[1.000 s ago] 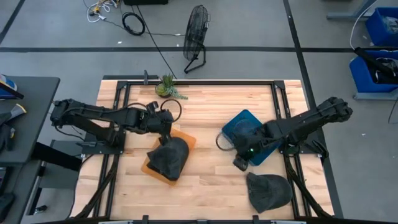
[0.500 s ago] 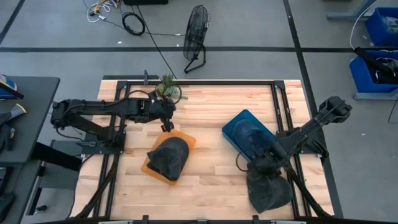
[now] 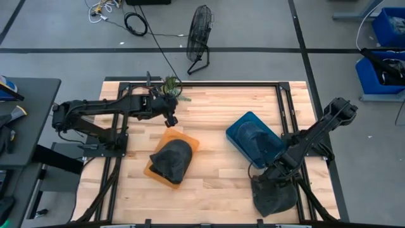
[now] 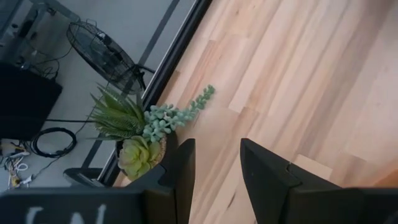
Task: Pick & Place hat
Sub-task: Put the black cap into the orange bin
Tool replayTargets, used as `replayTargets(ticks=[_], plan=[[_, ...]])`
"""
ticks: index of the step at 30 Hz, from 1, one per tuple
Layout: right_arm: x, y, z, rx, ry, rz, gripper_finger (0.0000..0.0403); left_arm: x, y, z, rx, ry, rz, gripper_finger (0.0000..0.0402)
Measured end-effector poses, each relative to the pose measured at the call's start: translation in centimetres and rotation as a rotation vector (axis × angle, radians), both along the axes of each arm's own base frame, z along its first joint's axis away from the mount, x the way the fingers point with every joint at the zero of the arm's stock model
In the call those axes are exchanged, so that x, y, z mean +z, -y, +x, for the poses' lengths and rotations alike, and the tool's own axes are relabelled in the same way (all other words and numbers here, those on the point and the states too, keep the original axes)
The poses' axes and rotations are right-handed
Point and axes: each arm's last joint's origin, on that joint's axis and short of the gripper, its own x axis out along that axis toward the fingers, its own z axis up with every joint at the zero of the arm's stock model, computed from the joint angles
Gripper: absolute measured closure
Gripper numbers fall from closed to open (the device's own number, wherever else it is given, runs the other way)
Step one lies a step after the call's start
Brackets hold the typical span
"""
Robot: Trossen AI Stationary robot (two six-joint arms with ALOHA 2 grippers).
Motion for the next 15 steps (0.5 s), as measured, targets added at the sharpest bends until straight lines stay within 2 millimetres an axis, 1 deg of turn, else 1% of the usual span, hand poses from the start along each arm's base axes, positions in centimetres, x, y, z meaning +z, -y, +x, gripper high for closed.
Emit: replayTargets(ticks=[3,5,7,9,11,13,14,15], plan=[[-0.8,0.4,-0.5,0.011,-0.017,-0.021,0.0238,0.0,-0.2,0.0,0.009,0.002,-0.001,0.0271],[-1.3,0.7,-0.7,0.038,0.019,-0.068,0.0240,0.0,-0.2,-0.1,0.012,0.002,-0.002,0.0271],[-1.5,0.9,-0.7,0.057,0.077,-0.125,0.0252,0.0,-0.2,-0.1,0.012,0.001,-0.002,0.0271],[-1.5,1.1,-0.5,0.069,0.103,-0.148,0.0275,0.0,-0.2,-0.1,0.012,0.002,-0.002,0.0271],[-1.5,1.1,-0.4,0.100,0.100,-0.124,0.0314,0.0,-0.2,-0.1,0.012,0.002,-0.002,0.0271],[-1.2,0.9,-0.3,0.111,0.096,-0.094,0.0362,0.0,-0.2,-0.1,0.012,0.002,-0.002,0.0271],[-1.0,0.8,-0.2,0.125,0.103,-0.078,0.0381,0.0,-0.2,-0.1,0.012,0.002,-0.002,0.0271],[-0.7,0.5,0.1,0.145,0.123,-0.059,0.0389,0.0,-0.2,-0.1,0.012,0.001,-0.002,0.0271]])
